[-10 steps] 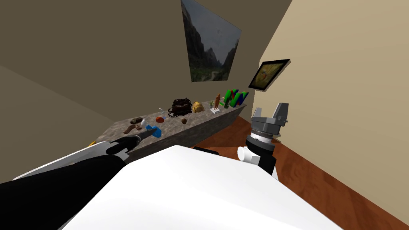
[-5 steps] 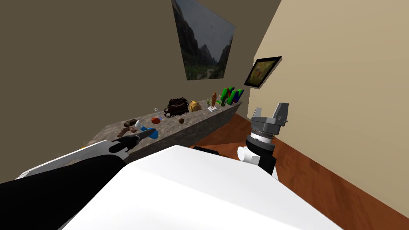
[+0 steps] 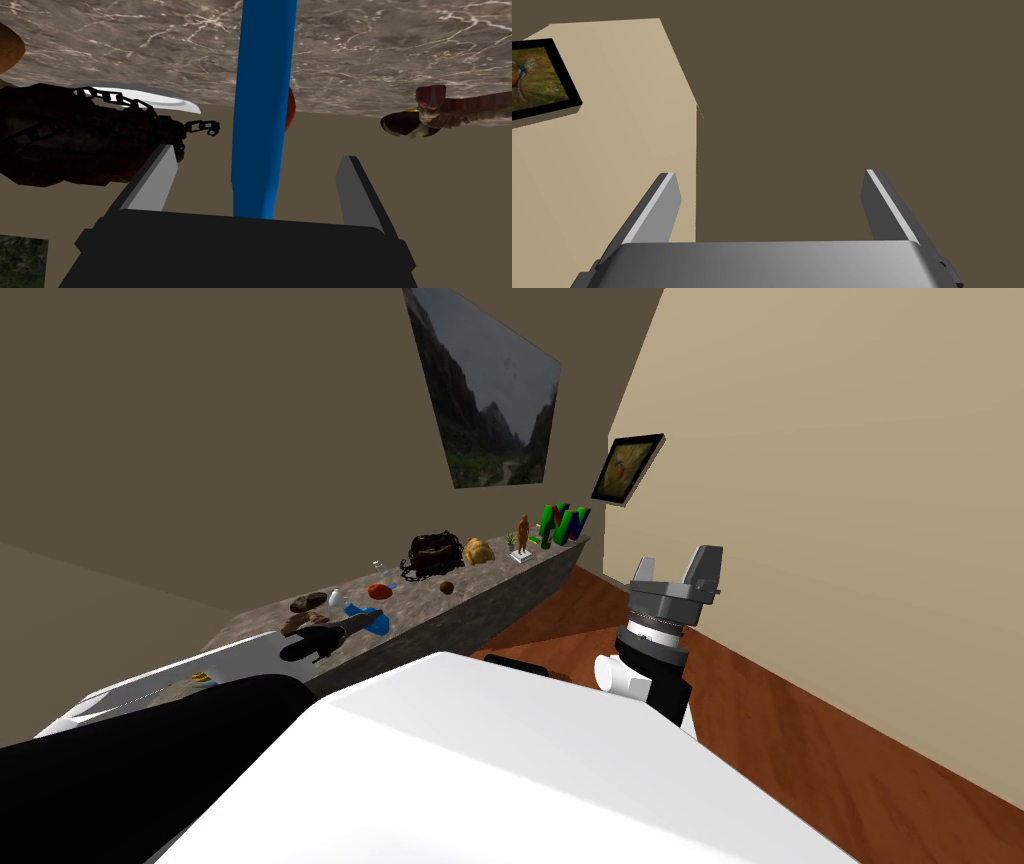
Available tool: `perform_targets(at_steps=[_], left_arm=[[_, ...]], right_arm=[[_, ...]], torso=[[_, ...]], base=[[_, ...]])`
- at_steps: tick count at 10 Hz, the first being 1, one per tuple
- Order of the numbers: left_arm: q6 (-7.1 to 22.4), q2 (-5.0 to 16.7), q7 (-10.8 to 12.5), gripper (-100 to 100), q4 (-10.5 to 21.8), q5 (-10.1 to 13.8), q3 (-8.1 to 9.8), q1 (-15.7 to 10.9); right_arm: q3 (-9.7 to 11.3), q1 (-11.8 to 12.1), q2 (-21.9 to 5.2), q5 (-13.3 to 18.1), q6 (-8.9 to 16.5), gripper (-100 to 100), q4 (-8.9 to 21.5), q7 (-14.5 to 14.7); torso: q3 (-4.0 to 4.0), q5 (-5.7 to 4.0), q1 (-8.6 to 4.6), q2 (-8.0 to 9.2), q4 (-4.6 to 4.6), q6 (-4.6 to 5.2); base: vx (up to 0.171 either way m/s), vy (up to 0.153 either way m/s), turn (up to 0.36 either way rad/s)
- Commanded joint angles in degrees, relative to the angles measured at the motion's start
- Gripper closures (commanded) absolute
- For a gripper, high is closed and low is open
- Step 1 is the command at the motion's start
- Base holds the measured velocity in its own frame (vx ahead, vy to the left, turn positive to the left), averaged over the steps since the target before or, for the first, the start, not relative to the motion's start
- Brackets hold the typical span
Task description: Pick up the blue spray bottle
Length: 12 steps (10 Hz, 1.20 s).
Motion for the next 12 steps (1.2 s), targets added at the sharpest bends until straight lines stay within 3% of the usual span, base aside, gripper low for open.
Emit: perform_targets(at_steps=[1,2,3,4,5,6,7,8,9,10,11,12], left_arm=[[0.32,2.36,2.86,-100,2.86,-0.23,-0.91,-0.71],[0.32,2.36,4.10,-100,2.99,-0.23,-0.91,-0.71],[0.61,4.60,5.94,-100,5.39,-0.21,-1.50,-1.22],[0.61,4.60,7.21,-100,5.61,-0.21,-1.50,-1.22],[0.90,6.84,9.02,-100,8.06,-0.19,-2.09,-1.72],[0.90,6.84,10.32,-100,8.22,-0.19,-2.09,-1.72],[1.18,9.08,12.15,-100,10.84,-0.17,-2.68,-2.23],[1.18,9.08,13.43,-100,10.84,-0.17,-2.68,-2.23],[1.47,11.32,15.25,-100,13.45,-0.15,-3.26,-2.74],[1.47,11.32,16.54,-100,13.45,-0.15,-3.26,-2.74],[1.76,13.57,18.36,-100,15.73,-0.13,-3.85,-3.25],[1.76,13.57,19.65,-100,16.07,-0.13,-3.85,-3.25]], right_arm=[[0.00,0.00,0.00,0.00,0.00,0,0.00,0.00],[0.01,-0.01,0.00,0.00,0.00,0,0.00,0.00],[0.00,0.00,0.00,0.00,0.00,0,0.00,0.00],[0.00,-0.01,0.00,0.00,0.00,0,0.00,0.00],[0.00,0.00,0.00,0.00,0.00,0,0.00,0.00],[0.00,-0.01,0.00,0.00,0.00,0,0.00,0.00],[0.00,0.00,0.00,0.00,0.00,0,0.00,0.00],[0.00,-0.01,0.00,0.00,0.00,0,0.00,0.00],[0.00,0.00,0.00,0.00,0.00,0,0.00,0.00],[0.00,-0.01,0.00,0.00,0.00,0,0.00,0.00],[0.00,0.01,0.00,0.00,0.00,0,0.00,0.00],[0.00,0.00,0.00,0.00,0.00,0,0.00,0.00]], torso=[[0.00,0.00,0.00,0.00,0.00,0.00],[0.03,-0.01,-0.02,0.06,0.00,0.07],[0.01,0.00,0.03,0.02,0.01,-0.02],[0.00,0.01,0.05,0.00,0.00,0.05],[-0.01,0.01,0.07,-0.03,0.00,-0.01],[0.01,0.01,0.06,0.04,0.00,0.05],[0.01,0.00,0.04,0.01,0.01,-0.02],[0.03,-0.01,-0.04,0.06,0.01,0.04],[0.01,-0.01,0.00,0.01,0.01,-0.03],[0.01,-0.01,0.00,0.02,0.00,0.04],[-0.01,0.01,0.06,-0.02,0.00,-0.03],[-0.02,-0.01,0.01,-0.03,-0.01,0.04]], base=[[-0.121,-0.044,-0.270],[-0.095,-0.025,-0.118],[-0.095,-0.027,-0.226],[-0.085,-0.022,-0.130],[-0.116,-0.027,-0.210],[-0.098,-0.035,-0.141],[-0.114,-0.063,-0.275],[-0.091,-0.045,-0.114],[-0.100,-0.045,-0.219],[-0.083,-0.030,-0.145],[-0.087,-0.052,-0.284],[-0.081,-0.054,-0.106]])
